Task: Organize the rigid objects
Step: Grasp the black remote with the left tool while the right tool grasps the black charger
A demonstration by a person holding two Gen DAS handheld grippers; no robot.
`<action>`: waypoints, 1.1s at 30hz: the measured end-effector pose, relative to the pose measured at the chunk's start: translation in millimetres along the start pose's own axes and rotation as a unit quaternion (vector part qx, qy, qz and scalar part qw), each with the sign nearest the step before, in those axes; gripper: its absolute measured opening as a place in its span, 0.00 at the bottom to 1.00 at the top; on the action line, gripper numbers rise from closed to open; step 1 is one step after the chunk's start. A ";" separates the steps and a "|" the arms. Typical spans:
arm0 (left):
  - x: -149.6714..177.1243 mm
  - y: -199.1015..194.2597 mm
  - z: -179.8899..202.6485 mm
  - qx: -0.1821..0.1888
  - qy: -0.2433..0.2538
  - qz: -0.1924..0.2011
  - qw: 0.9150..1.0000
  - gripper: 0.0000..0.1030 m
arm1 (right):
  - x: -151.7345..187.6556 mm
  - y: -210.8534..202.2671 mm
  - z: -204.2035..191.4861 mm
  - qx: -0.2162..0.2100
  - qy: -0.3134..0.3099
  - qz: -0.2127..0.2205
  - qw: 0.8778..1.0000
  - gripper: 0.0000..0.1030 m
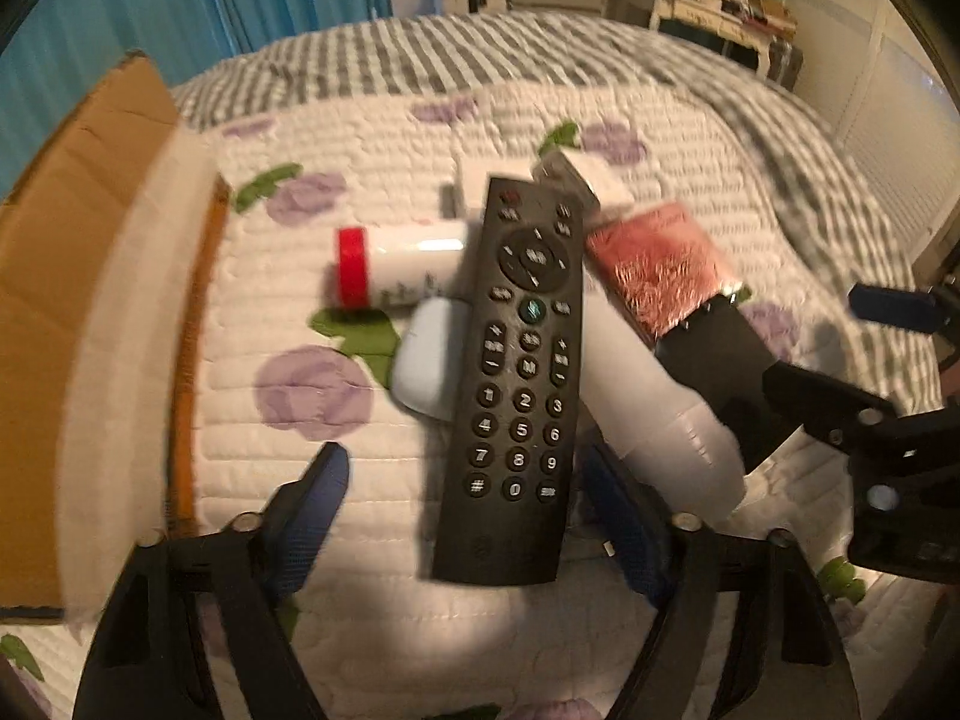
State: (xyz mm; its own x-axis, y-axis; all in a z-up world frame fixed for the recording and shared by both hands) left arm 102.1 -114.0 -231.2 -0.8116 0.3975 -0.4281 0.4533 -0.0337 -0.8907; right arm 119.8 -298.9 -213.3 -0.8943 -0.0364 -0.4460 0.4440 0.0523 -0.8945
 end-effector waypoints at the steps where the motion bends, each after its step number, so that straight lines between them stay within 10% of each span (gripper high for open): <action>1: 0.6 5.2 2.4 -0.001 0.005 -0.006 1.000 0.62 | 0.6 0.1 0.2 -0.002 -0.001 0.000 1.000 0.84; 6: -2.0 6.4 9.3 0.023 0.015 0.001 1.000 0.41 | 0.9 0.9 0.0 -0.005 -0.002 -0.004 1.000 0.84; 33: 19.5 -21.3 -33.2 0.027 -0.046 0.024 0.998 0.40 | 21.1 49.0 -57.6 -0.042 -0.077 -0.073 0.994 0.63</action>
State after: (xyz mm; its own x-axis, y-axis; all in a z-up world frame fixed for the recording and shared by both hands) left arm 88.8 -75.2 -215.5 -0.8214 0.3080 -0.4801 0.4735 -0.1011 -0.8750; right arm 119.4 -239.6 -264.8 -0.9267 -0.2008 -0.3176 0.2989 0.1182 -0.9469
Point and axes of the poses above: each gripper's, at about its wrist camera, not at the fingertips, and y roughly the way its jaws point, z to its right, x to its underside, the point moved 8 cm from there along y, roughly the way its jaws point, and after that the axes turned 12 degrees about y, right-handed, at the moved point
